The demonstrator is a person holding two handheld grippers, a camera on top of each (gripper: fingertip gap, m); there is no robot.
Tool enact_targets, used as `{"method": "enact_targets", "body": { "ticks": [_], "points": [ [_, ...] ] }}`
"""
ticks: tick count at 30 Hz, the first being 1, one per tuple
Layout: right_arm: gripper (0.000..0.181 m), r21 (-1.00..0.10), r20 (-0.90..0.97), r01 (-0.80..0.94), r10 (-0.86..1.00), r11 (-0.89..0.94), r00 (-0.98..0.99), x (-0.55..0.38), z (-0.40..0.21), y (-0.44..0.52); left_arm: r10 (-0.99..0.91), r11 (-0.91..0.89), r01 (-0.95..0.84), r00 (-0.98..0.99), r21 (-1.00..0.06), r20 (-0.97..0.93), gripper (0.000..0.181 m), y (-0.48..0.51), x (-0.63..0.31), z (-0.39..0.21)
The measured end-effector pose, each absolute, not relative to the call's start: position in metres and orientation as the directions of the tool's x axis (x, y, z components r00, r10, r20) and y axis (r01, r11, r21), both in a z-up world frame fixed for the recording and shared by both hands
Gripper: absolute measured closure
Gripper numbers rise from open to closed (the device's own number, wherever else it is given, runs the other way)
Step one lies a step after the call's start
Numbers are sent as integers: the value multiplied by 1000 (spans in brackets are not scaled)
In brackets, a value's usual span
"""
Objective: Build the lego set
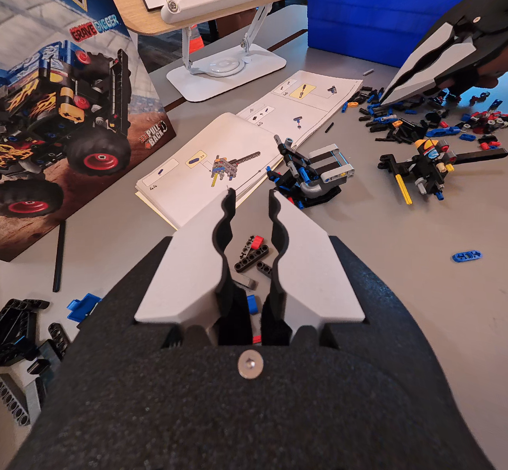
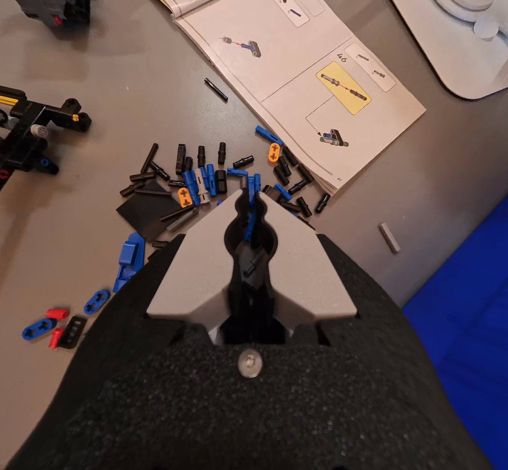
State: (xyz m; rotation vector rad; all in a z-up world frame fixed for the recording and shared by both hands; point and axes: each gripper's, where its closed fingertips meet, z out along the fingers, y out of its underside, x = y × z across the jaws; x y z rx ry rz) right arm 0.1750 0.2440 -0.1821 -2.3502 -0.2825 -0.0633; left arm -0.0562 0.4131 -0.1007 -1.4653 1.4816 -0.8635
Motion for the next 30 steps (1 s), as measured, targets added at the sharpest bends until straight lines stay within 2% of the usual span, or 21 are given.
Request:
{"method": "enact_targets", "body": {
  "ticks": [1, 16, 20, 22, 25, 30],
  "points": [
    [178, -687, 127, 223, 187, -691, 974, 175, -182, 244, -993, 73, -399, 56, -914, -104, 159, 413, -56, -100],
    [181, -740, 115, 191, 159, -645, 981, 172, -162, 240, -992, 75, -388, 61, -919, -107, 159, 414, -58, -95],
    [176, -684, 186, 275, 202, -676, 962, 168, -174, 238, -992, 76, -387, 60, -919, -107, 159, 414, -58, -95],
    [163, -653, 222, 325, 237, -684, 946, 168, -175, 238, -993, 76, -386, 59, -919, -107, 159, 413, -58, -94],
    [157, -614, 226, 392, 324, -685, 919, 161, -170, 238, -993, 75, -389, 57, -918, -106, 159, 413, -58, -95],
    [153, -379, 309, 621, 539, -686, 784, 156, -158, 237, -993, 71, -395, 60, -916, -103, 159, 414, -57, -98]
  ]
}}
